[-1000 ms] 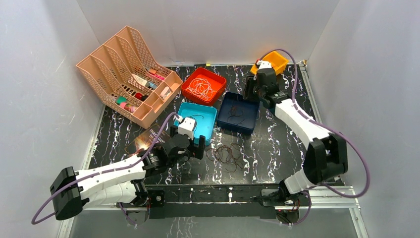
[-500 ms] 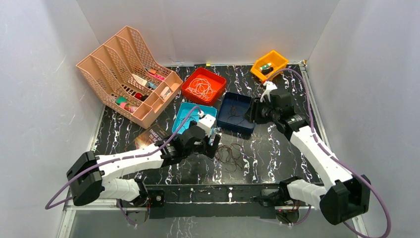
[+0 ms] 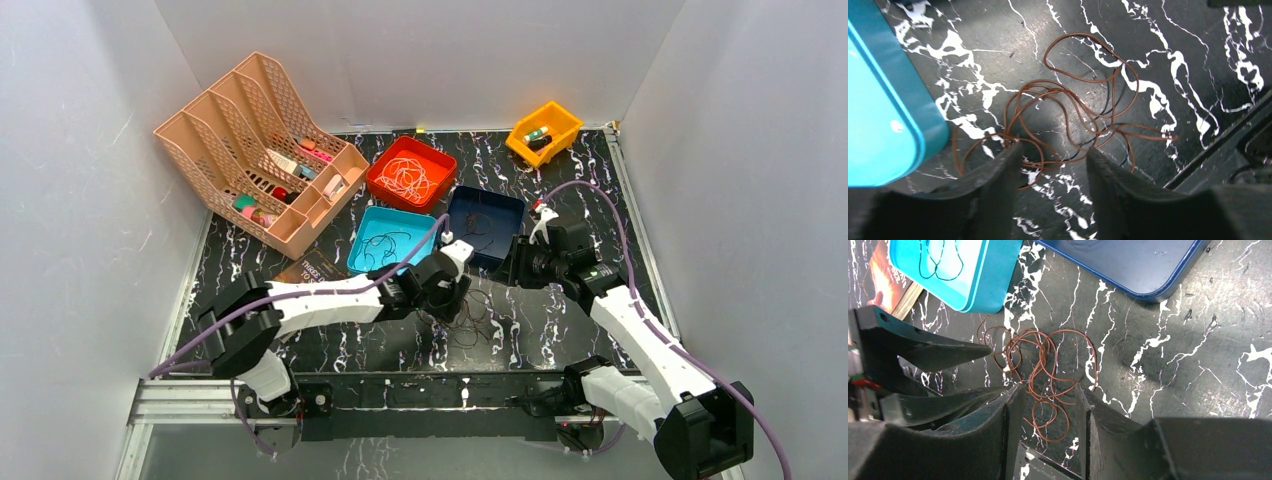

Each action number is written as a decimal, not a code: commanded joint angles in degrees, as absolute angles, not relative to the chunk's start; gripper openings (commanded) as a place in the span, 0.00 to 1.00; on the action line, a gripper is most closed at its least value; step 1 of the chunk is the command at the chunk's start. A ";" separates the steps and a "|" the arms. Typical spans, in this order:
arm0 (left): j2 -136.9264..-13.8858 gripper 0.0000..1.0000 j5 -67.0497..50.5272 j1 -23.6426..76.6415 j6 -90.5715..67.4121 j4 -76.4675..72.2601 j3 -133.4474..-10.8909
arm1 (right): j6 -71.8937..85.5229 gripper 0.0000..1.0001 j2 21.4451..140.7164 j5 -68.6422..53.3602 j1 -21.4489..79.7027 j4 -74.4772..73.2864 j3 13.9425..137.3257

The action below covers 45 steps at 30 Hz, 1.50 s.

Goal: Untangle the cables

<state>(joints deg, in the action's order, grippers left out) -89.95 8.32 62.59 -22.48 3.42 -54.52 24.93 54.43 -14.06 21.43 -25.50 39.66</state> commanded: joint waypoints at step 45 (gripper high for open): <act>-97.04 0.00 27.16 67.44 -29.49 11.69 -63.84 | 25.84 0.49 51.78 -14.04 21.27 -22.50 40.82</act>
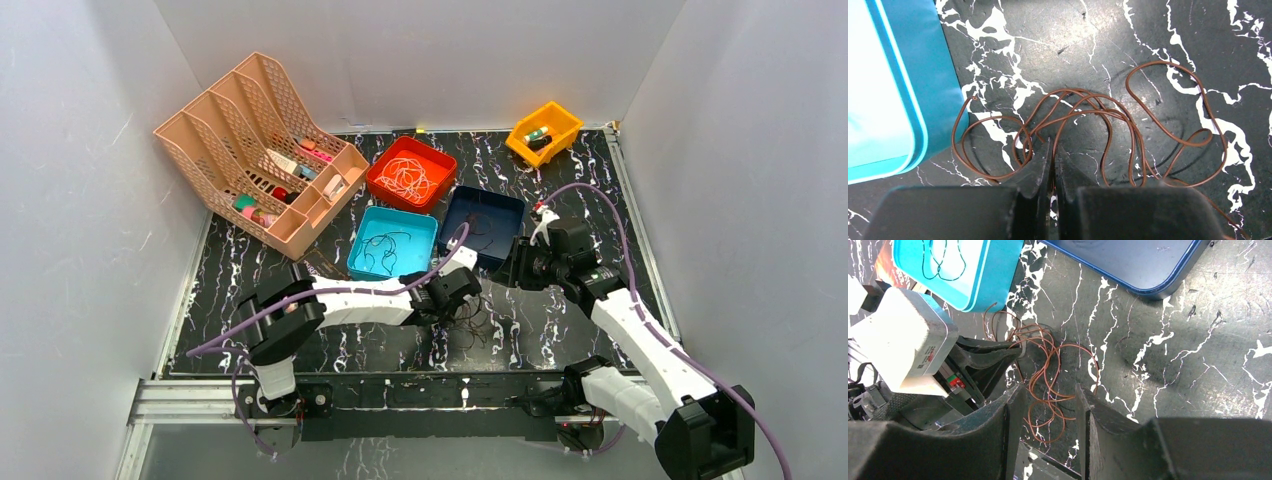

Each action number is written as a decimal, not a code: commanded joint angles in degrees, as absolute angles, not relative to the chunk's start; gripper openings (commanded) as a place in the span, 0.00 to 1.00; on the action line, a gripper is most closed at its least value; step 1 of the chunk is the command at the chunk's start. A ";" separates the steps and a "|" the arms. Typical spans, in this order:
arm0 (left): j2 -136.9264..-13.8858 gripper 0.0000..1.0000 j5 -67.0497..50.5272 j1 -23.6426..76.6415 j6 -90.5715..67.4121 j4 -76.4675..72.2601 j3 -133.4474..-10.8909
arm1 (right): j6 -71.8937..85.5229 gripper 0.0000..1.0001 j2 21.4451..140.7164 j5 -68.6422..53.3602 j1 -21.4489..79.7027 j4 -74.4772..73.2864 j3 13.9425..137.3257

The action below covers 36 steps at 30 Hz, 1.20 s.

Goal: Untangle the cables

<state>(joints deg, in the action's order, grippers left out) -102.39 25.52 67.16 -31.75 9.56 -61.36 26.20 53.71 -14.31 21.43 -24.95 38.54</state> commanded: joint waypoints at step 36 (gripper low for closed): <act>-76.28 0.00 23.96 67.33 -24.56 12.75 -69.24 | 27.96 0.74 43.70 -26.05 26.06 13.78 27.28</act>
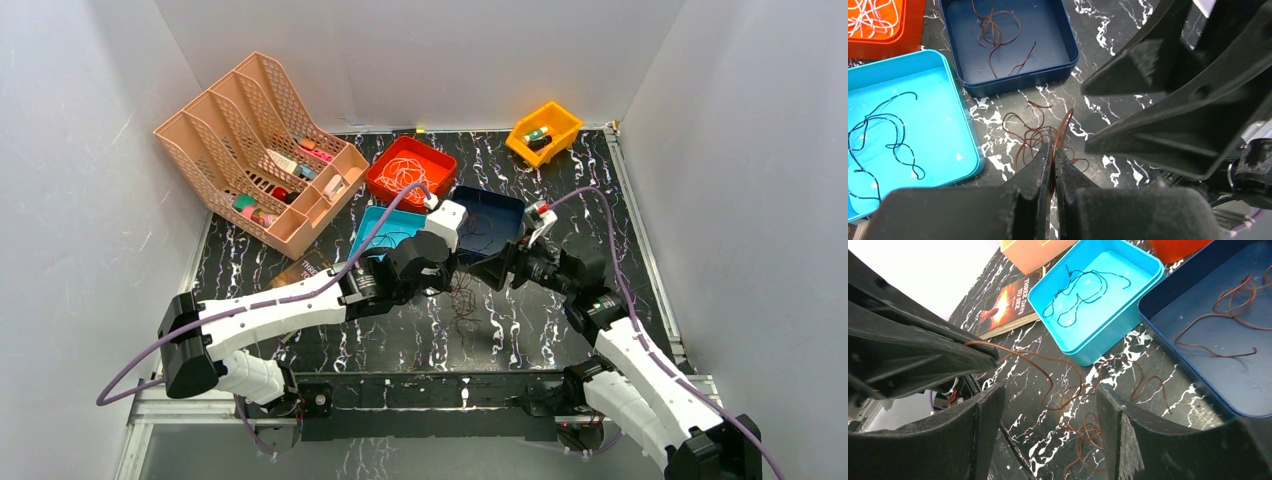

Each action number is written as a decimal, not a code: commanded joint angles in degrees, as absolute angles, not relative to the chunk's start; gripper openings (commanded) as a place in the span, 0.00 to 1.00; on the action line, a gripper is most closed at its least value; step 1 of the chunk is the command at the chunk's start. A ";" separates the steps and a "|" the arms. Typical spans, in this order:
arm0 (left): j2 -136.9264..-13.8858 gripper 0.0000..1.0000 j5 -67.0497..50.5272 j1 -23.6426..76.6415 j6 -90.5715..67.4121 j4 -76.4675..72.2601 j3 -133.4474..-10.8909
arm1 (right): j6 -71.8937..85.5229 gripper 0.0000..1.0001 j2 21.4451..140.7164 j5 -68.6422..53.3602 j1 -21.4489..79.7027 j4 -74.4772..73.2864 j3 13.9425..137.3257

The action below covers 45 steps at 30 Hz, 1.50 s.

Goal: Untangle the cables

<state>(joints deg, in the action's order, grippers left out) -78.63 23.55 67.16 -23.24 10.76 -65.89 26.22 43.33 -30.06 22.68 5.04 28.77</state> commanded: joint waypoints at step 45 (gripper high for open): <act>-76.47 0.00 16.53 67.31 -7.07 18.43 -102.34 | 37.17 0.36 66.58 -10.38 34.54 40.08 12.68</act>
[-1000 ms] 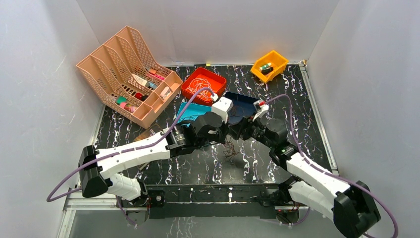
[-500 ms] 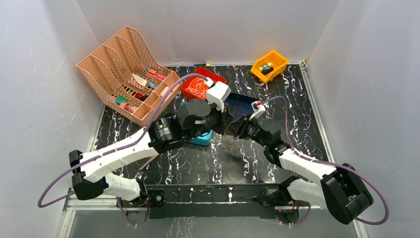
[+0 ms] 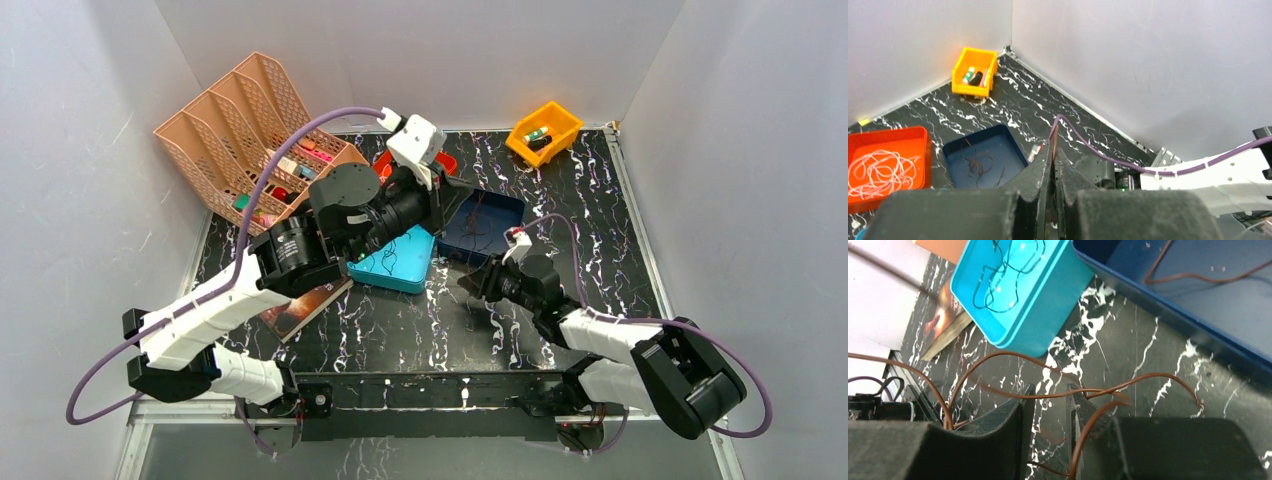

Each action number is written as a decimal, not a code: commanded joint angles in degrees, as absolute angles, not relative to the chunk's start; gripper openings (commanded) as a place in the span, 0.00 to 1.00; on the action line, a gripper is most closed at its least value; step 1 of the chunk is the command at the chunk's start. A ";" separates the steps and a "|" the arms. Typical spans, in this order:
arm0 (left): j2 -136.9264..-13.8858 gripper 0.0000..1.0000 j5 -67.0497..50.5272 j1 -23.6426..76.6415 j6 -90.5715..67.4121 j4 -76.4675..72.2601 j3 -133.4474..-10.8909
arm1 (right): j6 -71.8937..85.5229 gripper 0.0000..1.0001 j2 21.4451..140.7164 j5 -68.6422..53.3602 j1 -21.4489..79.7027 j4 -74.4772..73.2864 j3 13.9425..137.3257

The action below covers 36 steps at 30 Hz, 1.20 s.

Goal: Untangle the cables

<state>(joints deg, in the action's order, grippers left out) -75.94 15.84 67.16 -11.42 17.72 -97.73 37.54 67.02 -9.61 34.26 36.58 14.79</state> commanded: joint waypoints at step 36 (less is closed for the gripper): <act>-78.66 0.00 22.51 67.33 7.89 17.64 -112.70 | 29.32 0.60 35.41 -3.63 34.54 9.55 11.48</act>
